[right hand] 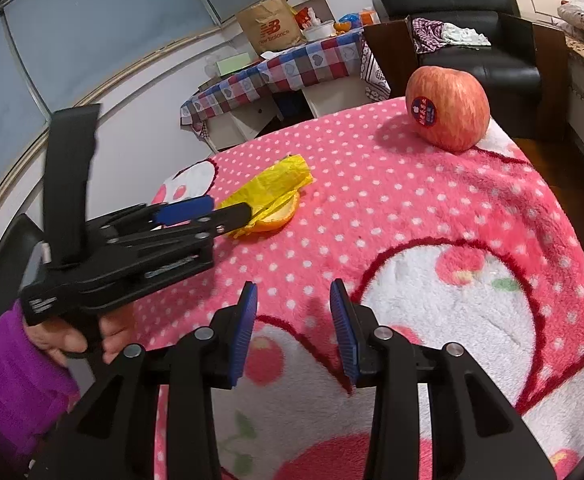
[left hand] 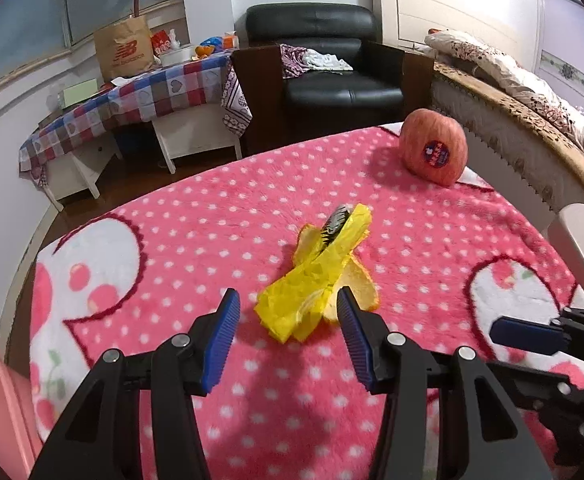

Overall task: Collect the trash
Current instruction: 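Move both tools back over the yellow wrapper and banana peel on the bedspread, then grasp yellow plastic wrapper with left tool while right tool grasps banana peel, then carry yellow wrapper with left tool while right tool carries banana peel to bucket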

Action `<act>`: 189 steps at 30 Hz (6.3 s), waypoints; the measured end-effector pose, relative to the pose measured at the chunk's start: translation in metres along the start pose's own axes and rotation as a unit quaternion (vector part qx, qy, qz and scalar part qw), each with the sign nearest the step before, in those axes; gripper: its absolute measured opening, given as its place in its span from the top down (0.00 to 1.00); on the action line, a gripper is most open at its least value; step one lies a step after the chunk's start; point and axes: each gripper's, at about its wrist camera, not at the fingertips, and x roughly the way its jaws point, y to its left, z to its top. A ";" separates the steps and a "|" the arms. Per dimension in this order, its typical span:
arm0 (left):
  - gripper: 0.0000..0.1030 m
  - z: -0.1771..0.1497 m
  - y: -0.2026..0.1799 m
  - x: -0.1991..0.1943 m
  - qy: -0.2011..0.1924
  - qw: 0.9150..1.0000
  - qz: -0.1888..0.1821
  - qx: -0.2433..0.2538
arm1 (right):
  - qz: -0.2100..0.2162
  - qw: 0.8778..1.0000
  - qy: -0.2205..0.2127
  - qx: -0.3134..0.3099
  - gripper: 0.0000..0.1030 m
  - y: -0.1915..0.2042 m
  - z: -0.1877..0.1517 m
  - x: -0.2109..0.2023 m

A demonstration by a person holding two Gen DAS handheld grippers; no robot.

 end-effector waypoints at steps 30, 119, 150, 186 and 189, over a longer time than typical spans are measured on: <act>0.81 -0.068 0.033 -0.089 -0.050 0.987 0.045 -0.147 | 0.041 0.997 0.045 0.040 0.63 0.014 0.037 0.045; 0.80 -0.143 0.012 -0.131 -0.033 0.974 0.094 -0.202 | 0.004 0.988 0.075 -0.133 0.92 0.084 -0.043 -0.012; 0.80 -0.144 0.022 -0.154 -0.067 0.967 0.121 -0.212 | 0.021 0.992 0.054 -0.116 0.93 0.090 -0.026 -0.016; 0.80 -0.172 0.190 -0.191 -0.088 0.907 0.253 -0.327 | 0.082 0.959 0.068 -0.262 0.93 0.283 0.020 0.088; 0.80 -0.176 0.202 -0.187 -0.082 0.904 0.255 -0.333 | 0.078 0.955 0.073 -0.277 0.93 0.296 0.016 0.098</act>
